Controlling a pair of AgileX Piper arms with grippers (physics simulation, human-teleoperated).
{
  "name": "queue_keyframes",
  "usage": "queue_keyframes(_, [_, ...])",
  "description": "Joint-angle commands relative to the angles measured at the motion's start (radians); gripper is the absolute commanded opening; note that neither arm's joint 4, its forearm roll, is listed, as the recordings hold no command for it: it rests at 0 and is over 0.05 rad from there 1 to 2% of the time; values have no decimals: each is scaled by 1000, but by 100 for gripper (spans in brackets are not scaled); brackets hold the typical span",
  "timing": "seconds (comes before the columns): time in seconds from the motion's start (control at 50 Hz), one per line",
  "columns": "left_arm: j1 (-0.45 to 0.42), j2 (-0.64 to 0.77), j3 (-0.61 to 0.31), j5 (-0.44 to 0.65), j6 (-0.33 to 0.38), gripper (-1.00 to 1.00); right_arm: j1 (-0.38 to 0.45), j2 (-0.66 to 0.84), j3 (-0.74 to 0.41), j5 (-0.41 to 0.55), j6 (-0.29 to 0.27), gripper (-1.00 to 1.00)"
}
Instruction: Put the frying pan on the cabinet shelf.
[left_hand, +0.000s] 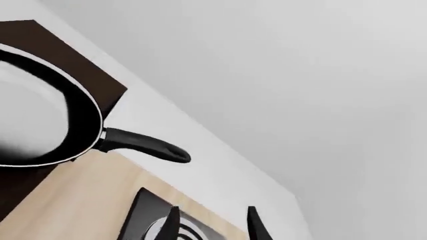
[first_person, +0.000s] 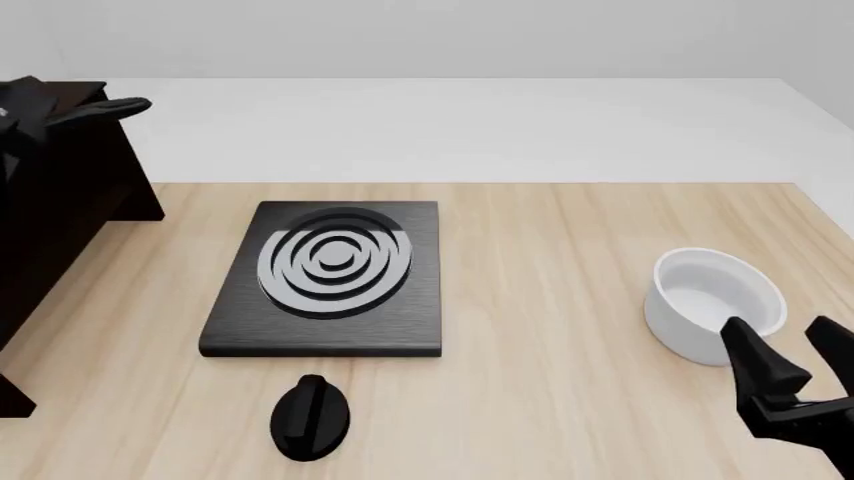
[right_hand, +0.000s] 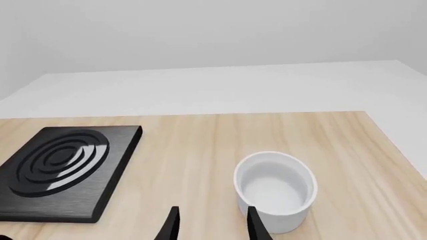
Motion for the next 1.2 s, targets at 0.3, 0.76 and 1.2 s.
queue_keyframes(0.3, [-53, -131, -7, 216, 500, 100, 0, 3, 0, -2, -1, 100])
queue_keyframes(0.76, [-97, -370, 115, 350, 453, 100, -3, -4, 4, -3, -5, 100])
queue_keyframes(1.2, [-72, -739, 168, 687, 506, 100, 0, -5, 3, 2, -2, 100])
